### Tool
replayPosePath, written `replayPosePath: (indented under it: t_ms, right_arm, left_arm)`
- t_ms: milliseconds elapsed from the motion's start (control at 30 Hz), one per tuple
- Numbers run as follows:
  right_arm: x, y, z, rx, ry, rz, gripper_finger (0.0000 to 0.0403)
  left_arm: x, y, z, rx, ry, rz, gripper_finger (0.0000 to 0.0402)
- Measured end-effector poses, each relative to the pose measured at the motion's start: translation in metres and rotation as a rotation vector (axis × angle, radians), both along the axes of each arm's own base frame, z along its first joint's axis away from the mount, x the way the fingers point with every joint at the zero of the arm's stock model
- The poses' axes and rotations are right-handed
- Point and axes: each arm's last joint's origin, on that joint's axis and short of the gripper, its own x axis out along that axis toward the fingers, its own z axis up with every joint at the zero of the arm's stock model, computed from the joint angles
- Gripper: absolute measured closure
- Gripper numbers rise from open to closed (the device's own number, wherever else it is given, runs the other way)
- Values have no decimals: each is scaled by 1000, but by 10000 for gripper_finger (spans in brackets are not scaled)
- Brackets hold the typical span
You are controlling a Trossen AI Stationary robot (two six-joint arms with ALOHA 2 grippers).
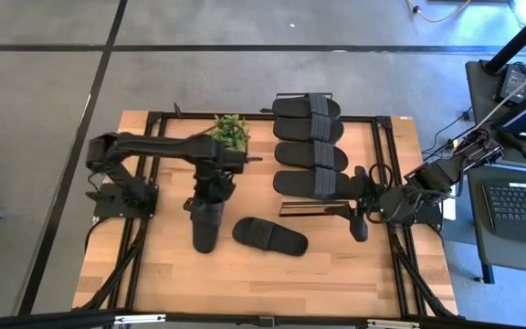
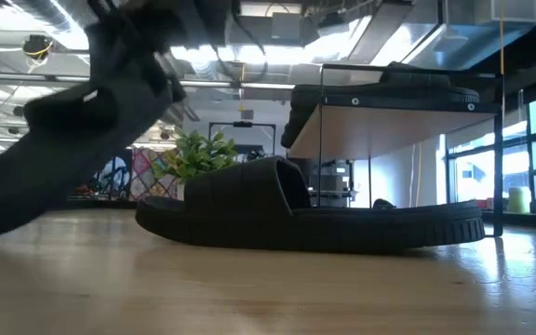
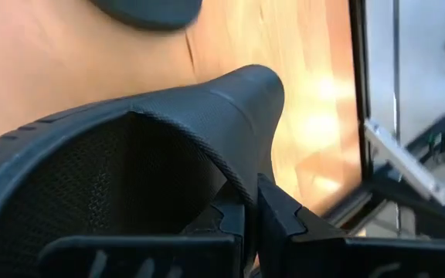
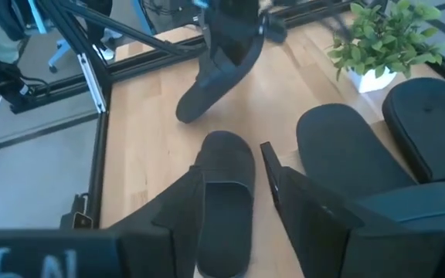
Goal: Pick and place slides into the shelf
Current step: Put the black slide under the shelf
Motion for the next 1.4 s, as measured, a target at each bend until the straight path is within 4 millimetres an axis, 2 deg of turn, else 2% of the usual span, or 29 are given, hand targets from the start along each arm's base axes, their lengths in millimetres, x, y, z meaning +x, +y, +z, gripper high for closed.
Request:
replayPosePath:
  t_ms: [167,333,533,1100,1267,1400]
  right_arm:
    - [0,0,0,22,-1,-11,236]
    - [0,0,0,26,-1,-13,236]
    - [0,0,0,26,-2,-13,236]
    - [0,0,0,24,0,-12,236]
    - [0,0,0,24,1,-13,236]
    - [0,0,0,25,1,-12,236]
  left_arm:
    - [11,3,-28,-38,96,-101,399]
    - [21,6,-54,2,171,-161,390]
    - [29,9,-74,61,203,-207,386]
    - [35,10,-80,108,192,-138,378]
    - [36,11,-80,120,191,-139,329]
    - [35,13,-80,202,214,-135,278]
